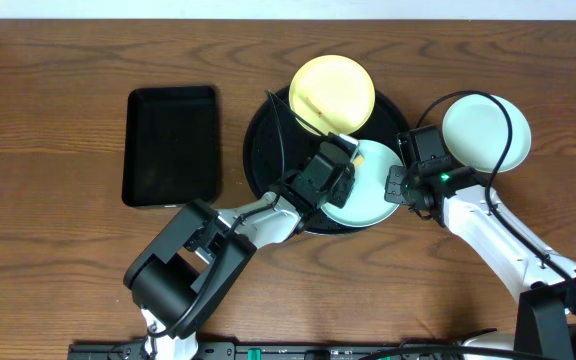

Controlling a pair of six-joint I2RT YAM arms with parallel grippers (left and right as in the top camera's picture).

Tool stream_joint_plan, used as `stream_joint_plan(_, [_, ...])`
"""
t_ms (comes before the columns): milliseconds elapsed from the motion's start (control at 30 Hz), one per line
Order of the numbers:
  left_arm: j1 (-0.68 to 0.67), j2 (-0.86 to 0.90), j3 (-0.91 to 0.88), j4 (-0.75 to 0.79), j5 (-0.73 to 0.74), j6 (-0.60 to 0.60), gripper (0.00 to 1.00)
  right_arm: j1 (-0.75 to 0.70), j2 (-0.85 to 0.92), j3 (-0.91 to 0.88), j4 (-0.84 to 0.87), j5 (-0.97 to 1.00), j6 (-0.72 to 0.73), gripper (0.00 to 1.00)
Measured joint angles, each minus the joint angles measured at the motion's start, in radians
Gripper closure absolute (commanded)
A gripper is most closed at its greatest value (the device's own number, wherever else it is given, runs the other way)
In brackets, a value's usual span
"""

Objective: Clean dirty plates on tray and stack at the side
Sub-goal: 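Scrub the tilted pale green plate with the sponge in the left gripper, then move the sponge with the left gripper back over the small black tray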

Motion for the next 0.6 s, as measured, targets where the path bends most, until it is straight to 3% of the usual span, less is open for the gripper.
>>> stream_joint_plan(333, [0.007,0.009,-0.001,0.17,-0.011,0.0,0.92,0.003,0.0,0.0,-0.003,-0.012,0.0,0.99])
stream_joint_plan(467, [0.02,-0.136,-0.002,0.179,-0.01,0.0,0.93,0.003,0.0,0.0,-0.002,-0.018,0.0,0.99])
stream_joint_plan(600, [0.077,-0.381,0.004,0.048,-0.011,0.0,0.92,0.003,0.0,0.0,0.0,0.013,0.0,0.99])
